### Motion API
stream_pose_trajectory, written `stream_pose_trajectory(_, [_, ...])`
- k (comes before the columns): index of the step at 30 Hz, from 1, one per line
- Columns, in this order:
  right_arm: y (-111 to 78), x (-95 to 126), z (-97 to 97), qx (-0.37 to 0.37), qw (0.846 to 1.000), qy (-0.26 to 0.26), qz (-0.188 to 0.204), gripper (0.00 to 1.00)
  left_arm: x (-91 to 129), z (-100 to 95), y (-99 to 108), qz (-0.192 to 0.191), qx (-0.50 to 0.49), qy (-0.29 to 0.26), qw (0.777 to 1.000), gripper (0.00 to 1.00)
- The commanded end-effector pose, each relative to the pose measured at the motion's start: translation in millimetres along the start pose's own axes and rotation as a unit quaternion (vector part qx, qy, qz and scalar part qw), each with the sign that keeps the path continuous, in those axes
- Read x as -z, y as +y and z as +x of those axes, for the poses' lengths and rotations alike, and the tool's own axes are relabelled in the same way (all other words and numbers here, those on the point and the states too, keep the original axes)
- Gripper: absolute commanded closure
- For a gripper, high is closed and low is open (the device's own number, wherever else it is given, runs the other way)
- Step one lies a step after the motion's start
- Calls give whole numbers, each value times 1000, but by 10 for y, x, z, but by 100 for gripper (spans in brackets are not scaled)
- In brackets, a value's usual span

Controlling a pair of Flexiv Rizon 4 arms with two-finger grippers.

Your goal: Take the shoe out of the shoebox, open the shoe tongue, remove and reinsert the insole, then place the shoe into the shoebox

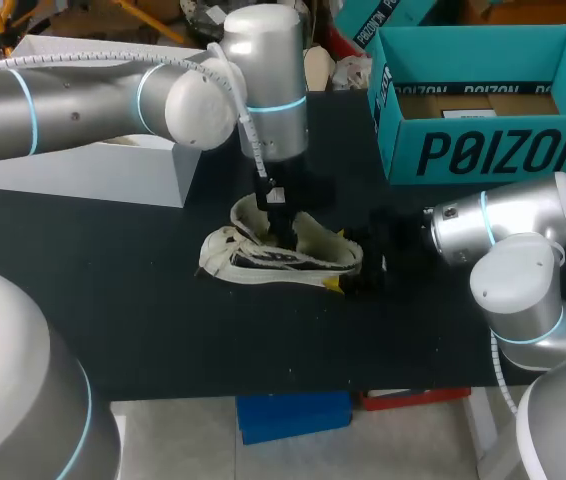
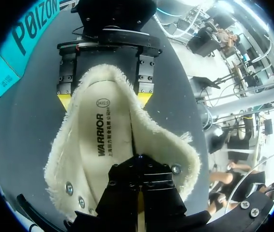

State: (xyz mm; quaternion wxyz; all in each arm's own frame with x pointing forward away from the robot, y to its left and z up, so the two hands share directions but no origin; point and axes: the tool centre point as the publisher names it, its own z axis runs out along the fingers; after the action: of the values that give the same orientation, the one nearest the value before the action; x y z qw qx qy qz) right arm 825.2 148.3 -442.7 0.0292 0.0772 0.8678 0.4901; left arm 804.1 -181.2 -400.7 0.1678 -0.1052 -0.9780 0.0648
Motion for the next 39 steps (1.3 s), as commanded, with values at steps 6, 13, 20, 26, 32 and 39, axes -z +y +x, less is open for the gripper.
stream_pose_trajectory(6, [-38, -37, 2, -1, 1000, 0, 1, 100, -207, -43, -15, 2, -2, 9, 1000, 100])
stream_pose_trajectory(13, [-38, -37, 2, -1, 1000, 0, 1, 100, -252, -33, -39, -5, 0, -13, 1000, 100])
stream_pose_trajectory(20, [-38, -37, 2, -1, 1000, 0, 1, 100, -314, -12, -71, -20, -4, -26, 999, 100])
stream_pose_trajectory(26, [-38, -37, 2, -1, 1000, 0, 1, 100, -364, -3, -84, -26, -8, -29, 999, 100])
stream_pose_trajectory(32, [-38, -37, 2, -1, 1000, 0, 1, 100, -363, -22, -60, -31, -7, -51, 998, 58])
stream_pose_trajectory(39, [-38, -37, 2, -1, 1000, 0, 1, 100, -426, -70, -3, -56, 1, -79, 995, 60])
